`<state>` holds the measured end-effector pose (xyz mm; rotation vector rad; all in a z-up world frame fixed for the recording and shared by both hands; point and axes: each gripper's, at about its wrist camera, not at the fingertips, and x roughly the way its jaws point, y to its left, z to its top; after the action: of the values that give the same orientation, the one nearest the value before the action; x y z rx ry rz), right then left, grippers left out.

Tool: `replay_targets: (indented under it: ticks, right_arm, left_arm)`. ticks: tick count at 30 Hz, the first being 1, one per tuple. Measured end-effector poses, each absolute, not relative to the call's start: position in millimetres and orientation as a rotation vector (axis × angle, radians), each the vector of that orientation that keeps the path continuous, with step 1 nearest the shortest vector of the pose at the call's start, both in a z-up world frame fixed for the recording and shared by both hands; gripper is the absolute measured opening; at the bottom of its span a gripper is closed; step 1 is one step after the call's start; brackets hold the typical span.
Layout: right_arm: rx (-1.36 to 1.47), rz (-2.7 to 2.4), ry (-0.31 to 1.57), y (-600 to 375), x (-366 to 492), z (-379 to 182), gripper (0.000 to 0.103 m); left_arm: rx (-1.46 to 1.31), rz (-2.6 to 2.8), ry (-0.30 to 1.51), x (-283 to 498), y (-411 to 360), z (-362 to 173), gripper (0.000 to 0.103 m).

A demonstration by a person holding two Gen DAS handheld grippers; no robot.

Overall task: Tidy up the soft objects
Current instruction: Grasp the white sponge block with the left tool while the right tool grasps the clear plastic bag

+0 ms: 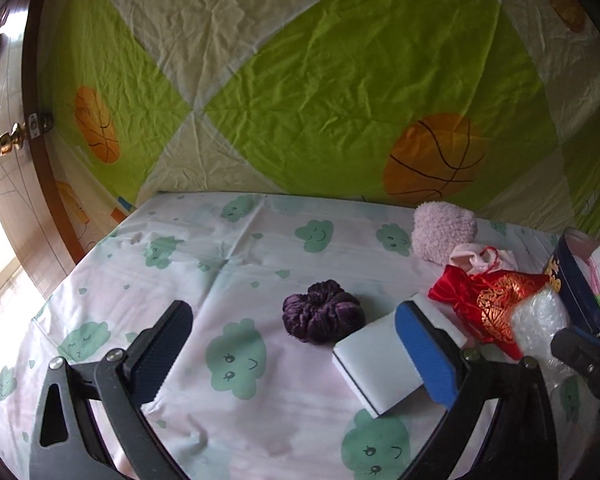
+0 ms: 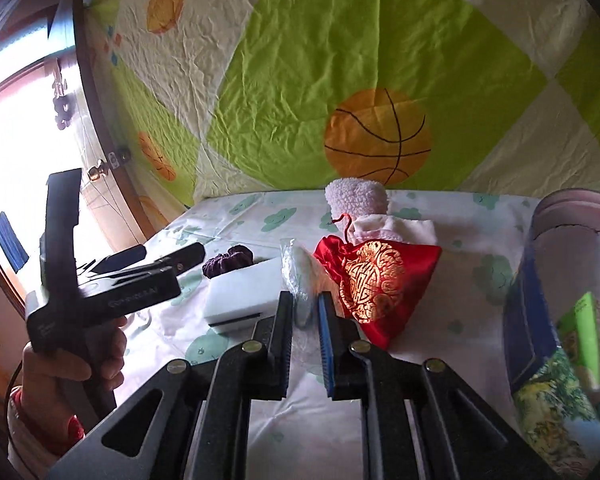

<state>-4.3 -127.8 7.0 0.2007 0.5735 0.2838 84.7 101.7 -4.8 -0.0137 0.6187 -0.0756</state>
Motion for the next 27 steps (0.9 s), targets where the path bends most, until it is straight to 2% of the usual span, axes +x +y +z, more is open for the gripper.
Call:
replay_targets:
  ticks: [5, 10, 15, 17, 25, 27]
  right_arm:
    - [0.124, 0.21, 0.482, -136.8, -33.7, 17.9, 0.013]
    - [0.14, 0.199, 0.48, -146.7, -33.3, 18.7, 0.013]
    - [0.161, 0.189, 0.496, -153.7, -26.7, 15.0, 0.013]
    - [0.174, 0.184, 0.499, -156.4, -26.9, 14.2, 0.013]
    - [0.19, 0.166, 0.514, -161.8, -22.5, 10.9, 0.013]
    - [0.194, 0.167, 0.52, -161.8, -21.6, 9.3, 0.013]
  left_arm:
    - [0.17, -0.205, 0.578, 73.7, 67.0, -4.5, 0.103]
    - [0.305, -0.362, 0.588, 67.9, 36.8, -11.7, 0.102]
    - [0.364, -0.539, 0.664, 72.1, 13.9, -20.9, 0.095]
    - [0.367, -0.588, 0.702, 79.8, 7.8, -24.6, 0.09]
    - [0.192, -0.636, 0.825, 121.0, 24.1, -31.8, 0.089]
    - [0.126, -0.629, 0.836, 126.3, 35.0, -31.8, 0.068]
